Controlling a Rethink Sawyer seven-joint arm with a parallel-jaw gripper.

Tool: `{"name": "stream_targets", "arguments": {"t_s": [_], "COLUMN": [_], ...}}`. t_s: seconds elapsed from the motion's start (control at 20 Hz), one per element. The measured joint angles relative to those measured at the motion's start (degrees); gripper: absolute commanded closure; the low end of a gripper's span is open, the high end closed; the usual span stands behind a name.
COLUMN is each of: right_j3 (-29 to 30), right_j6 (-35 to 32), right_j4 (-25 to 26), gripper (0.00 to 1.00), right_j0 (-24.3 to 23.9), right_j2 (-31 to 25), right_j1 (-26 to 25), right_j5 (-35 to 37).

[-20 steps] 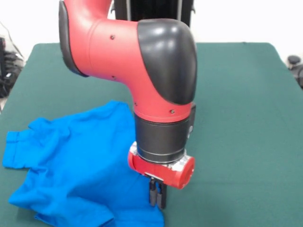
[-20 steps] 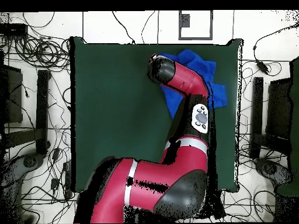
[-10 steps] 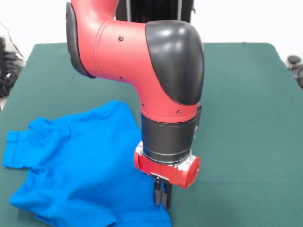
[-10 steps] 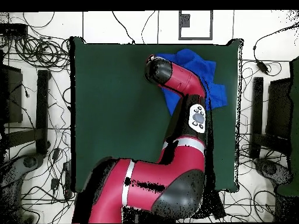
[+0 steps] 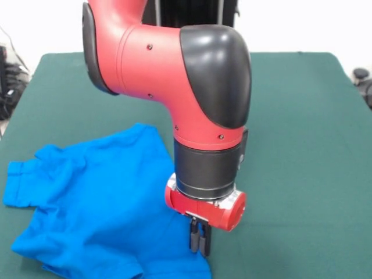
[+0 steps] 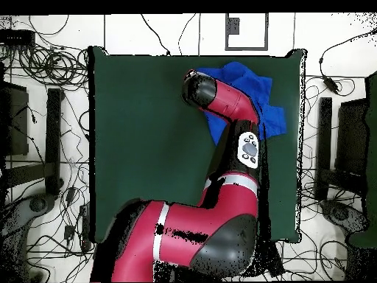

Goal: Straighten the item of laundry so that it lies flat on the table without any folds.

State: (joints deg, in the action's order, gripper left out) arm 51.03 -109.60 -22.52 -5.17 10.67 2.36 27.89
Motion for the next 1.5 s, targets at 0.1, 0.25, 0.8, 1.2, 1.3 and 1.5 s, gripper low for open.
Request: {"name": "stream_targets", "arguments": {"t_s": [0.1, 0.25, 0.8, 1.2, 1.3, 1.5], "right_j3": [0.07, 0.13, 0.27, 0.27, 0.27, 0.27], "right_j6": [0.00, 0.00, 0.00, 0.00, 0.00, 0.00], "right_j4": [0.01, 0.01, 0.01, 0.01, 0.01, 0.01], "gripper": [1.00, 1.00, 1.00, 1.00, 1.00, 1.00], "right_j0": [0.21, 0.74, 3.04, 3.05, 3.05, 3.05], "right_j2": [0.01, 0.00, 0.00, 0.00, 0.00, 0.00], "right_j1": [0.02, 0.02, 0.06, 0.06, 0.06, 0.07], "right_j5": [0.01, 0.00, 0.01, 0.01, 0.01, 0.01]}}
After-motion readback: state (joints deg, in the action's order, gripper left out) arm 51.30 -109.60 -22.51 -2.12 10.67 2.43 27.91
